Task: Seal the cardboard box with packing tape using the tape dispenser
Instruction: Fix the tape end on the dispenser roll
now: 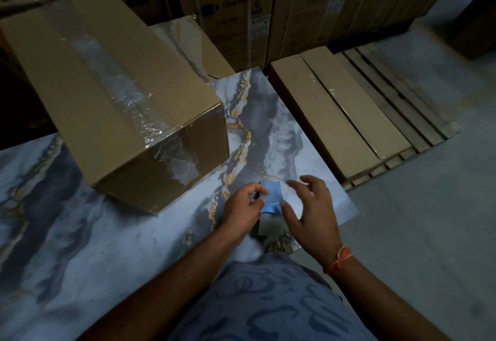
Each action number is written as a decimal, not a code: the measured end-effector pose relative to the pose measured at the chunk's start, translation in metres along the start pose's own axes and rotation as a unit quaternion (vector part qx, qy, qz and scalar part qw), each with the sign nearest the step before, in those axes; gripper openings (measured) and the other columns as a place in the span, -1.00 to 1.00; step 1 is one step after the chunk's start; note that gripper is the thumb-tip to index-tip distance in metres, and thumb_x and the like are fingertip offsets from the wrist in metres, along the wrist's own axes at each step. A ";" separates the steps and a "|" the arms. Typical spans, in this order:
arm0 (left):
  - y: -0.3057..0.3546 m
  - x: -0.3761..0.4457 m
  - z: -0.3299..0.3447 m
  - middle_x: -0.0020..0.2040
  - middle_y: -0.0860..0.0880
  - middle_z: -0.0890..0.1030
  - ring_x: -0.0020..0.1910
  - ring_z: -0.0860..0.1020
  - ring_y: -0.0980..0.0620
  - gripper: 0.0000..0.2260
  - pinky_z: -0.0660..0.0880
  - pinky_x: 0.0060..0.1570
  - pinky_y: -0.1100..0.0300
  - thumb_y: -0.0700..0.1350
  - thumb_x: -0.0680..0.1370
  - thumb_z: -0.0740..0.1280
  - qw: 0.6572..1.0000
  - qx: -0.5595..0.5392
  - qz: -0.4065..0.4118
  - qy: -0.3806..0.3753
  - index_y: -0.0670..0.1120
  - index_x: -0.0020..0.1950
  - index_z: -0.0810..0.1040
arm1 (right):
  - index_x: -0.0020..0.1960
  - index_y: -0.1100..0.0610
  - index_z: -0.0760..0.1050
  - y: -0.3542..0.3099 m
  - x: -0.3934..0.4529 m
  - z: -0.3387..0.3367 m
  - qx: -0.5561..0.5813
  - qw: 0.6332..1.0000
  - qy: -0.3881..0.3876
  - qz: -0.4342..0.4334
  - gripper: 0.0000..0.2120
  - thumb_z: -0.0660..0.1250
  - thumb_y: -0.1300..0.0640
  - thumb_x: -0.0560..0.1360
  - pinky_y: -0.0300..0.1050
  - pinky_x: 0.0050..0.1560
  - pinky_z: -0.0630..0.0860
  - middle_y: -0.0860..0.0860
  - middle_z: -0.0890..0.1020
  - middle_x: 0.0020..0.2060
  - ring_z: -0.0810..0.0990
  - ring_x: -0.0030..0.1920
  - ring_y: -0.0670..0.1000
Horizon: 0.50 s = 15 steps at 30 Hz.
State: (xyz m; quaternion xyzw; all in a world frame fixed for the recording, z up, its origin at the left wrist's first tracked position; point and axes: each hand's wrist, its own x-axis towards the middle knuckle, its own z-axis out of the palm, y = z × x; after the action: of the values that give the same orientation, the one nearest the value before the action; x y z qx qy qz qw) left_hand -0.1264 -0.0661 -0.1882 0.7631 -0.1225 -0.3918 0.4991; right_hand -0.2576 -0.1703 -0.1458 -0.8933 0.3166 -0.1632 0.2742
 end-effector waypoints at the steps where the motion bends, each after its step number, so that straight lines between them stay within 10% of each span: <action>1: 0.001 0.000 0.001 -0.41 0.09 0.54 -0.45 0.45 0.10 -0.81 0.44 -0.30 0.18 -0.22 0.60 0.32 1.000 0.004 0.003 -0.002 0.05 0.01 0.67 | 0.34 0.09 0.53 -0.001 0.000 0.002 -0.043 0.998 -0.036 -0.028 -0.57 0.33 -0.04 0.53 -0.01 0.23 0.44 0.15 0.49 0.32 0.47 0.28 0.14; 10: 0.000 -0.002 0.000 -0.30 0.09 0.57 -0.43 0.51 0.27 -0.80 0.48 -0.29 0.35 -0.27 0.63 0.30 0.998 -0.050 -0.027 -0.022 -0.14 0.15 0.70 | 0.19 0.02 0.67 0.001 -0.019 0.019 -0.118 0.988 -0.083 -0.051 -0.61 0.15 -0.10 0.58 0.09 0.12 0.55 0.15 0.64 0.22 0.57 0.22 0.19; 15: 0.004 -0.003 -0.001 -0.19 -0.06 0.62 -0.42 0.53 0.22 -0.81 0.44 -0.43 0.37 -0.27 0.63 0.32 0.992 -0.098 -0.063 -0.042 -0.15 0.17 0.68 | -0.07 -0.03 0.75 -0.001 -0.012 0.019 0.111 0.983 -0.021 0.147 -0.79 0.37 -0.08 0.53 -0.07 0.05 0.54 -0.04 0.73 -0.04 0.63 0.04 -0.06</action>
State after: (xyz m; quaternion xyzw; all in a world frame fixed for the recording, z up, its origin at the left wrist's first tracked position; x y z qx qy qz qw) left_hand -0.1272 -0.0655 -0.1832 0.6995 -0.0559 -0.4638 0.5407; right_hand -0.2571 -0.1546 -0.1618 -0.8041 0.4190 -0.1366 0.3990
